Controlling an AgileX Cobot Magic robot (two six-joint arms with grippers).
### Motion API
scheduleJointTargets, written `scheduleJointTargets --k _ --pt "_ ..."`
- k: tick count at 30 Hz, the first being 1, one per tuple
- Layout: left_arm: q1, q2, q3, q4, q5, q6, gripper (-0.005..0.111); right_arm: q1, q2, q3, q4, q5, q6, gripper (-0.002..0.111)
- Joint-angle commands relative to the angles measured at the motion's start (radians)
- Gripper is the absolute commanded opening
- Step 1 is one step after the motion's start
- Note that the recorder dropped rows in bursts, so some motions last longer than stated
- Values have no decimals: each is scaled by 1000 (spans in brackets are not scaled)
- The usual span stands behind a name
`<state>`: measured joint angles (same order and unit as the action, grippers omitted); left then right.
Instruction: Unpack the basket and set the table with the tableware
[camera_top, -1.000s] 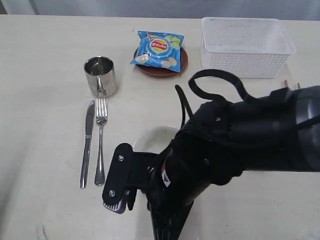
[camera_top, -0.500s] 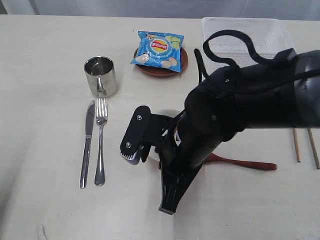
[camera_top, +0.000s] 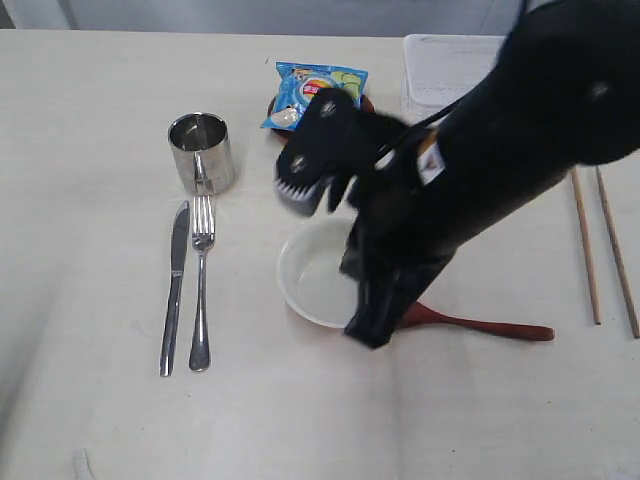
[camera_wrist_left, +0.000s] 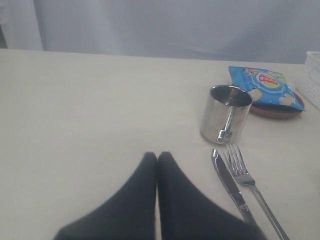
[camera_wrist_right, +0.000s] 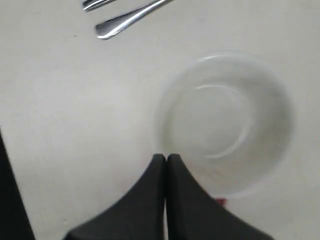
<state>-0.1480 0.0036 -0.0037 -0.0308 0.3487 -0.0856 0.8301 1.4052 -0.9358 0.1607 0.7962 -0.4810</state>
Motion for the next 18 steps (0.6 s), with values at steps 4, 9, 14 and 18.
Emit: scheduleJointTargets --k 4,9,14,18 --pt "-5 -4 4 1 -2 3 0 -227 -103 -4 -144 148 105 -1" --pt "-5 -4 4 1 -2 3 0 -247 -68 71 -176 70 1 0" --pt "-5 -4 4 1 -2 3 0 -247 -19 164 -240 -94 -12 0" --pt "-5 -4 4 1 -2 3 0 -294 -10 174 -302 -138 -15 0"
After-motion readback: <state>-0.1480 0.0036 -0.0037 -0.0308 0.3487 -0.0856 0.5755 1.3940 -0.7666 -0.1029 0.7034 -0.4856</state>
